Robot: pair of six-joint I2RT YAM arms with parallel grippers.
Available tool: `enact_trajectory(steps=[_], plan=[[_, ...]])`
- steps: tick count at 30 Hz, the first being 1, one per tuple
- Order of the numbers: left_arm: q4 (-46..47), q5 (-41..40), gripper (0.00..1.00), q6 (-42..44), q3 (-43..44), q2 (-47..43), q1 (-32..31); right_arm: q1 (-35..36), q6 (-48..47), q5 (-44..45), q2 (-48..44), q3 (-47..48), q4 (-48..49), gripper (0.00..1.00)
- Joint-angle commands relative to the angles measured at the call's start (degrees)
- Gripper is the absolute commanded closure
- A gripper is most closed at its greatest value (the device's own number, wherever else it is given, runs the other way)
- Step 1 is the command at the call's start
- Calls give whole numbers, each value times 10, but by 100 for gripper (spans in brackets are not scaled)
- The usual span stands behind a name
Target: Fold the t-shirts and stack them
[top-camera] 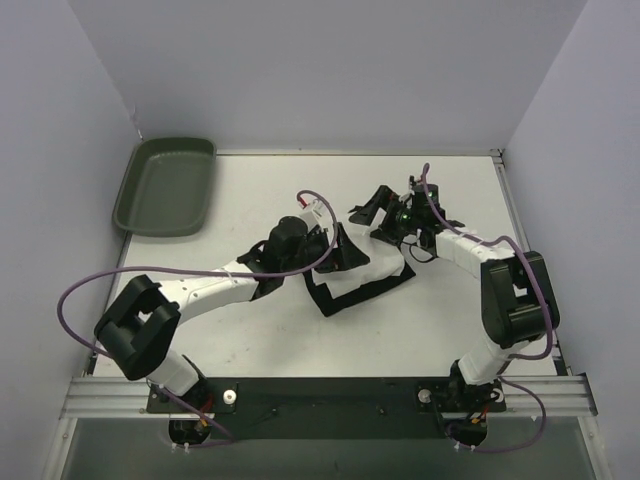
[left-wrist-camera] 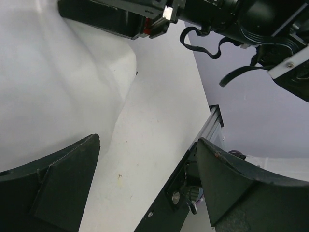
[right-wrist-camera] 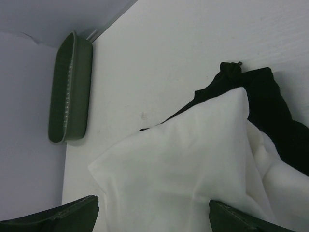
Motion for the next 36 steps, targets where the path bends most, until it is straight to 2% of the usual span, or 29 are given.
enact_trajectory(steps=[1, 9, 12, 18, 24, 27, 32, 35, 36], plan=[[121, 41, 10, 1, 10, 17, 0, -9, 29, -82, 1, 50, 79, 0], [153, 49, 10, -1, 2, 75, 0, -9, 24, -88, -14, 95, 49, 0], [173, 55, 10, -5, -6, 90, 0, -8, 27, -92, 14, 95, 54, 0], [211, 58, 10, -7, -37, 115, 1, -12, 43, -100, 104, 56, 134, 0], [234, 59, 10, -6, -97, 111, 3, -27, 43, -104, 190, 34, 171, 0], [245, 61, 10, -5, -138, 95, 2, -38, 39, -95, 203, 24, 173, 0], [226, 47, 10, 12, -166, 53, 3, -37, 7, -47, 161, 27, 124, 0], [191, 47, 10, 23, -154, 16, 4, -21, -36, 7, 85, 28, 73, 0], [169, 47, 10, 24, -143, 4, 4, -12, -54, 31, 34, 37, 22, 0]])
